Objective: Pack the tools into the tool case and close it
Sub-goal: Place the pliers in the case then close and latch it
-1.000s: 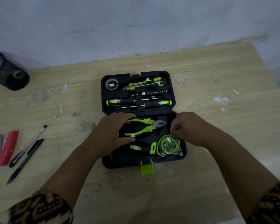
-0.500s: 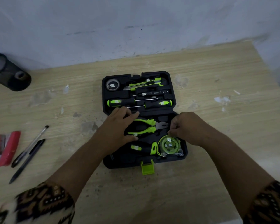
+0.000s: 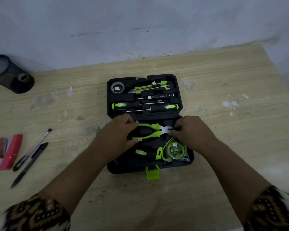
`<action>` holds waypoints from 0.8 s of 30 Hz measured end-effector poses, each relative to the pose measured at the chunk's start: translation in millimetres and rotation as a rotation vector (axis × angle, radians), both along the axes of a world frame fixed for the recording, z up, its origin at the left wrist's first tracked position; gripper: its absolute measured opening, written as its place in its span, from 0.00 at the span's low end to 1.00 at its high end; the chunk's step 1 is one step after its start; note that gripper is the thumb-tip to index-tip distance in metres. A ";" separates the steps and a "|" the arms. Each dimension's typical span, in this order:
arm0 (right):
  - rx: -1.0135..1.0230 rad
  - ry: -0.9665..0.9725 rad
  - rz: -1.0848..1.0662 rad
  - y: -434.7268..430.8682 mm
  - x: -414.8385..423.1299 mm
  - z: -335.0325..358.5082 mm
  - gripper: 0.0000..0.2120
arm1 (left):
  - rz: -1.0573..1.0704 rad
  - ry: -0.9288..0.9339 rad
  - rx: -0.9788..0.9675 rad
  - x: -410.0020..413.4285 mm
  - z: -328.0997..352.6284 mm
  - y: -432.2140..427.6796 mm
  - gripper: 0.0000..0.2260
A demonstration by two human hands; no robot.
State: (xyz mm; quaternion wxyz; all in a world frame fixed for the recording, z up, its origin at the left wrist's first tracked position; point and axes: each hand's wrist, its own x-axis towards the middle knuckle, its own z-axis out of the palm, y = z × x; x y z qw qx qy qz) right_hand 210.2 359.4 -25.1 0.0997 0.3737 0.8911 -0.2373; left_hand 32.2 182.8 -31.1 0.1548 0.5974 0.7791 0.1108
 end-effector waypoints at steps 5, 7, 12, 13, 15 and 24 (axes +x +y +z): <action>-0.067 0.023 -0.023 6.4 0.2 4.2 0.14 | 0.054 -0.086 -0.049 -5.1 3.2 5.9 0.27; -0.052 0.019 -0.026 7.1 0.4 6.3 0.15 | 0.066 -0.122 -0.060 -2.7 2.3 9.0 0.26; -0.037 0.016 -0.066 8.0 -0.2 9.5 0.15 | 0.071 -0.087 -0.195 4.8 0.3 19.7 0.27; -0.053 0.026 -0.091 8.2 0.6 9.3 0.15 | 0.081 -0.091 -0.200 4.3 0.5 20.3 0.27; -0.071 0.034 -0.129 6.5 1.6 8.2 0.14 | 0.091 -0.064 -0.207 4.6 2.5 19.2 0.27; -0.225 -0.022 -0.374 4.7 -12.8 2.6 0.15 | 0.203 0.044 -0.236 14.4 6.2 25.5 0.27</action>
